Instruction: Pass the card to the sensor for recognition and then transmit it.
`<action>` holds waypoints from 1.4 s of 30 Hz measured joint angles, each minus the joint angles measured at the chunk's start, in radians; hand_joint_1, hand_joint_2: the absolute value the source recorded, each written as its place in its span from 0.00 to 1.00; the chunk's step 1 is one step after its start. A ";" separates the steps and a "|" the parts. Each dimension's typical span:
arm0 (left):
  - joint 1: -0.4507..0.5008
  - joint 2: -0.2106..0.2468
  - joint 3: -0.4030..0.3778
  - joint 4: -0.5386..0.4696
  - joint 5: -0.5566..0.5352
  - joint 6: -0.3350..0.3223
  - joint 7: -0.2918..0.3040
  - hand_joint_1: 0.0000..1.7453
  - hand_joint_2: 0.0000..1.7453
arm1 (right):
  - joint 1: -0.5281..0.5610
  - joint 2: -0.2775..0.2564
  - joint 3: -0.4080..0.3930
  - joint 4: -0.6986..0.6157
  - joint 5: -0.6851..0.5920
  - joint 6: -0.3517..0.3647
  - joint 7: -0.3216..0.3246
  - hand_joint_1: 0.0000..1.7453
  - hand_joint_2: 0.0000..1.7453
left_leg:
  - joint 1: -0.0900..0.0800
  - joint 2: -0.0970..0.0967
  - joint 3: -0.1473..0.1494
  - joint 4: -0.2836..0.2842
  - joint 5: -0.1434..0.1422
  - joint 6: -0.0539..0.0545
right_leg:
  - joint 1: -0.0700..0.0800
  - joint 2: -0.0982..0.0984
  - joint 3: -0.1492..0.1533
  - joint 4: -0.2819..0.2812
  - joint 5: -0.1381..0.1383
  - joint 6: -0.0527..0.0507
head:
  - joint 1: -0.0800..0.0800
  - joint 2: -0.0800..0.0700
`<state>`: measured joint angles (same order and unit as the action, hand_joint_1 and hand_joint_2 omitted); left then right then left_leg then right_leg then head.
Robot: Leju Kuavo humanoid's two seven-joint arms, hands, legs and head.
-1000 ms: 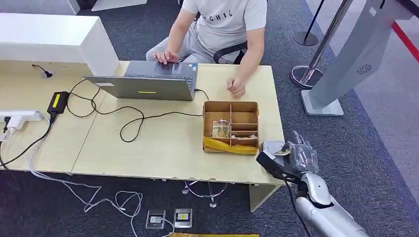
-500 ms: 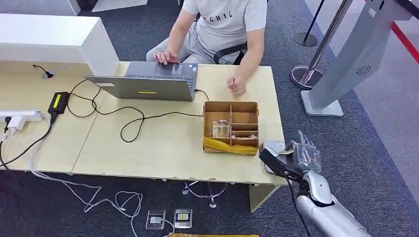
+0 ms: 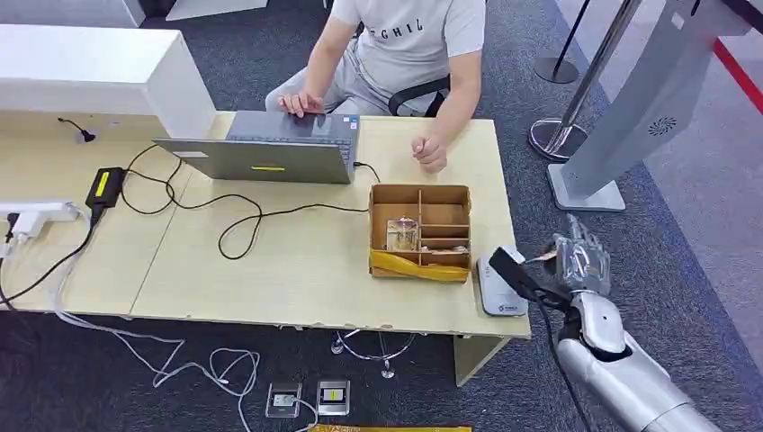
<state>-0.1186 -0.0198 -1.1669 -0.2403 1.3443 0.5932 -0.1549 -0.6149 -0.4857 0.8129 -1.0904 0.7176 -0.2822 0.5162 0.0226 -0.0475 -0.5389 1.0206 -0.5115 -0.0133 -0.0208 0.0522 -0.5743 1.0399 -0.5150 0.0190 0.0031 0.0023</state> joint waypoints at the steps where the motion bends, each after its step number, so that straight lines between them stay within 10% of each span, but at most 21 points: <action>1: 0.000 0.000 -0.003 0.000 -0.003 -0.001 0.000 0.00 0.00 | -0.022 -0.013 -0.003 -0.026 0.009 0.020 0.009 1.00 1.00 | 0.000 0.000 0.000 0.000 0.000 0.000 | 0.000 0.000 0.000 0.000 0.000 0.000 | 0.000 0.000; 12: -0.004 -0.003 -0.028 -0.004 -0.022 -0.014 -0.012 0.00 0.00 | -0.172 -0.048 0.002 -0.204 0.037 0.087 0.021 1.00 1.00 | 0.000 -0.001 -0.001 0.000 0.000 0.000 | 0.000 0.000 0.000 0.000 0.000 0.000 | 0.000 0.000; 42: -0.015 -0.005 -0.075 -0.006 -0.031 -0.011 0.037 0.00 0.00 | -0.184 0.110 0.106 -0.123 0.000 0.021 -0.059 1.00 1.00 | 0.000 -0.001 -0.003 0.000 0.000 0.000 | 0.000 -0.001 -0.002 0.000 0.000 0.000 | 0.000 0.000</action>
<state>-0.1339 -0.0244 -1.2417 -0.2468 1.3134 0.5821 -0.1179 -0.7989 -0.3754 0.9186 -1.2131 0.7179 -0.2617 0.4574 0.0228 -0.0483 -0.5419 1.0205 -0.5114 -0.0131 -0.0207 0.0514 -0.5764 1.0401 -0.5150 0.0189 0.0030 0.0023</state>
